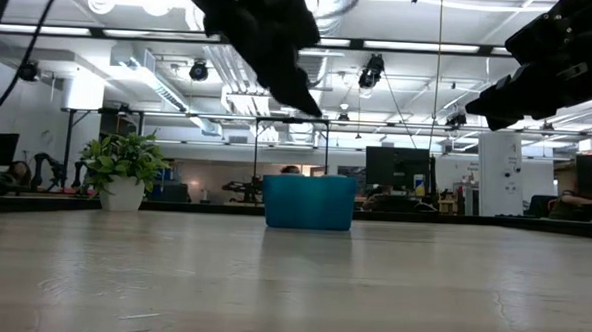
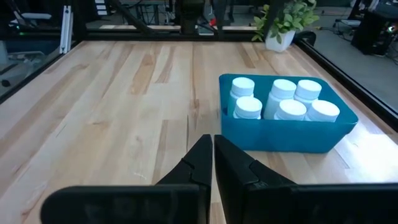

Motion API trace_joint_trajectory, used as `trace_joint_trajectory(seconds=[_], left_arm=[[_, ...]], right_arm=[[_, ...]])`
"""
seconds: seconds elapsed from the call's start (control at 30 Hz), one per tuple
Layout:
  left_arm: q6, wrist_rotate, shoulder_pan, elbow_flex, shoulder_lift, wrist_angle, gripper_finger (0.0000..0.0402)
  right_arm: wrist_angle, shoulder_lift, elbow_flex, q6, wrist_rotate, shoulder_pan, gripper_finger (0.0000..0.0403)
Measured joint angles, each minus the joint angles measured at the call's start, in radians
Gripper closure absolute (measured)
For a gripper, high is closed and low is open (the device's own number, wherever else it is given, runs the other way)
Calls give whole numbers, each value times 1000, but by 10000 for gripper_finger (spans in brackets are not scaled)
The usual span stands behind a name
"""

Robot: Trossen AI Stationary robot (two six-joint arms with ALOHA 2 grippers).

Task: Pick and place pill bottles into a basket
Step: Return to Home Position

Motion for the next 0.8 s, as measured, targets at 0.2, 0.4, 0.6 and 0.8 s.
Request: trace_joint_trajectory(seconds=[0.2, 0.4, 0.6, 0.8], left_arm=[[-21, 0, 1, -51, -172, 7, 151], [-47, -36, -6, -218, -388, 27, 154], [-108, -39, -11, -448, -615, 177, 213], [-131, -39, -20, -640, -800, 273, 313]], right_arm=[[0, 0, 0, 3, 0, 0, 394], [0, 0, 0, 9, 0, 0, 394], [10, 0, 0, 10, 0, 0, 394], [27, 1, 0, 9, 0, 0, 394]])
